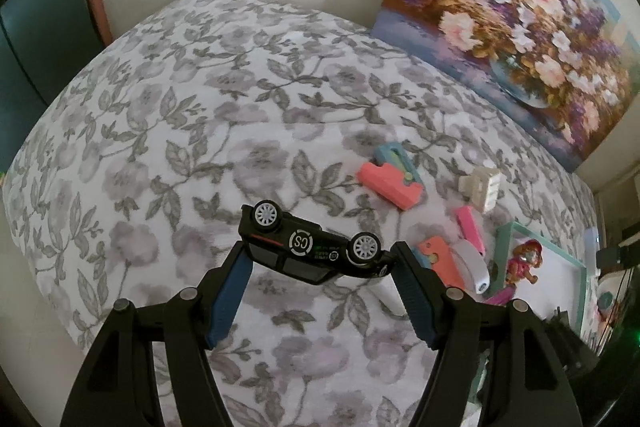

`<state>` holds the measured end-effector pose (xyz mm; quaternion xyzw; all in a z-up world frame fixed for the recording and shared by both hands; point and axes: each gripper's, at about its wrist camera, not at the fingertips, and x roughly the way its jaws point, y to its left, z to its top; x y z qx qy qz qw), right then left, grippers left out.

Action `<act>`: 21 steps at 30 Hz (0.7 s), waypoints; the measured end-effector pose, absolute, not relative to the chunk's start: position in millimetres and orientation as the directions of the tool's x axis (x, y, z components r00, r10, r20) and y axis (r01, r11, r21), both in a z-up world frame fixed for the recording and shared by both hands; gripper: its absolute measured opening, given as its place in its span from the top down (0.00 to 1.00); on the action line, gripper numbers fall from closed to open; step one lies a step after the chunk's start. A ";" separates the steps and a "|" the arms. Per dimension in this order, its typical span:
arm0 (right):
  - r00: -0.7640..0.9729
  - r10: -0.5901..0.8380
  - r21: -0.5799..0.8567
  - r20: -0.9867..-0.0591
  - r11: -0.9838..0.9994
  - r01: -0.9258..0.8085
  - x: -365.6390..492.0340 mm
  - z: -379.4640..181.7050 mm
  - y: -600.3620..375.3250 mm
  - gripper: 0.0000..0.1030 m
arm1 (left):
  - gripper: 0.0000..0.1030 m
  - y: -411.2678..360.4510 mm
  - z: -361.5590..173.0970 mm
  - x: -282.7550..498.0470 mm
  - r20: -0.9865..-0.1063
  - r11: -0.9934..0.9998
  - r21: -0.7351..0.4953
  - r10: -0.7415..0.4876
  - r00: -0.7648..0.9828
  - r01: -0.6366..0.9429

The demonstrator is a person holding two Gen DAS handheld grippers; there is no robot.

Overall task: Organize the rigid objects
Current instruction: 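Carry the car and magenta tube into the tray and open both grippers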

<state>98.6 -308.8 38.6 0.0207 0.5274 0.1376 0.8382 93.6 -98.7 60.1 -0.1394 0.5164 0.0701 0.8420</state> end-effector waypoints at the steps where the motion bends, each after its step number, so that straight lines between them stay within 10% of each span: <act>1: 0.418 0.241 0.176 -0.876 0.966 -0.188 99.0 41.1 -317.2 0.34 | 0.30 -103.1 61.1 93.9 -0.889 0.954 -0.159 -0.026 0.458 -0.254; 21: 0.490 0.020 0.146 -0.871 0.965 0.219 96.3 44.2 -482.2 0.34 | 0.30 -286.0 65.3 106.9 -0.889 0.993 -0.088 -0.115 0.444 0.080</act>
